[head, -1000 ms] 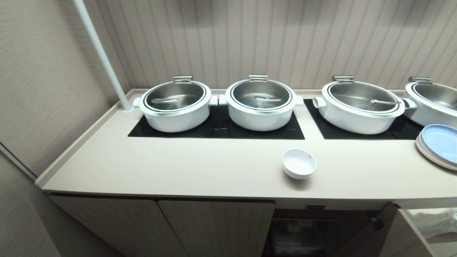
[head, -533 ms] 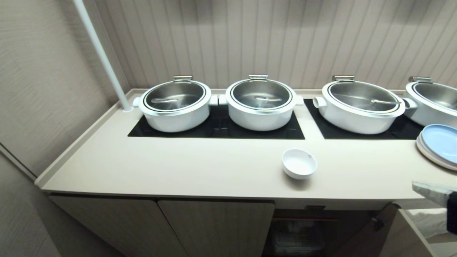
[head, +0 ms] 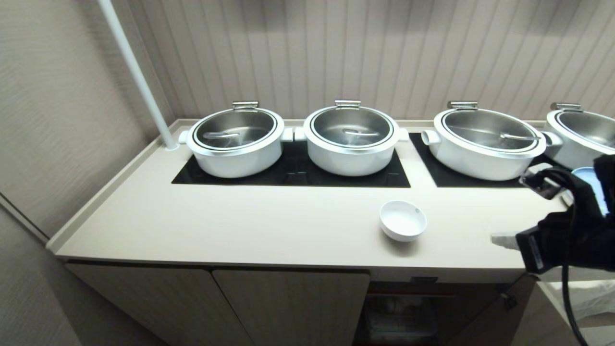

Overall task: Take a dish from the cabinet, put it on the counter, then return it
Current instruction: Pick up the bowl from the table

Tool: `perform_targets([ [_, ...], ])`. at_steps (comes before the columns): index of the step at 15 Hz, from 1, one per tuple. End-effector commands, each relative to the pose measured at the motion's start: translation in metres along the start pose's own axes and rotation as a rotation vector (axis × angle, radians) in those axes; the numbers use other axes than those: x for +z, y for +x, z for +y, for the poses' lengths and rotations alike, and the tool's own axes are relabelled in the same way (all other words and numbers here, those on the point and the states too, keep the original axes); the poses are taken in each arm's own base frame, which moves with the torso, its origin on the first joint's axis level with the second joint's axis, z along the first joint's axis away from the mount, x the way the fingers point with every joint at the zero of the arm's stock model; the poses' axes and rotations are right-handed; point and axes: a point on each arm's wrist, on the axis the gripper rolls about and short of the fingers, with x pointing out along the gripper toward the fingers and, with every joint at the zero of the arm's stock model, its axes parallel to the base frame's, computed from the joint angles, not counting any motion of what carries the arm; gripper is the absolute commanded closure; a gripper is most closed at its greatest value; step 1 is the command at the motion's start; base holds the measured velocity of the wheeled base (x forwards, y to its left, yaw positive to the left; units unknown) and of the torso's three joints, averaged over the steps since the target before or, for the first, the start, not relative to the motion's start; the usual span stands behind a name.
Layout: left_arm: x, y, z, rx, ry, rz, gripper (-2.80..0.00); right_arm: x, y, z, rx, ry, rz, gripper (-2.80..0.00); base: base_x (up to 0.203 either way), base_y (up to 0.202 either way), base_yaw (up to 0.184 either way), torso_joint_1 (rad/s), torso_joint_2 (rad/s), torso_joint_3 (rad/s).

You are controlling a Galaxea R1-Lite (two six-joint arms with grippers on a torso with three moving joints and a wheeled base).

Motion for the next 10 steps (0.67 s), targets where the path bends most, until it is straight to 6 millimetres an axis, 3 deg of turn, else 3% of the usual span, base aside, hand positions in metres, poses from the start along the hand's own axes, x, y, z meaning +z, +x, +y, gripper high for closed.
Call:
perform_targets([
  [1, 0.0, 0.0, 0.0, 0.0, 0.0, 0.001, 0.0, 0.007, 0.032, -0.006, 0.02, 0.011, 0.091, 0.0, 0.0, 0.0, 0.0, 0.0, 0.0, 0.0],
  [6, 0.0, 0.0, 0.0, 0.0, 0.0, 0.001, 0.0, 0.036, 0.07, -0.014, 0.011, 0.028, 0.242, 0.0, 0.0, 0.0, 0.0, 0.0, 0.0, 0.0],
  [10, 0.0, 0.0, 0.0, 0.0, 0.0, 0.0, 0.0, 0.061, 0.088, -0.021, -0.01, 0.036, 0.311, 0.0, 0.0, 0.0, 0.0, 0.0, 0.0, 0.0],
])
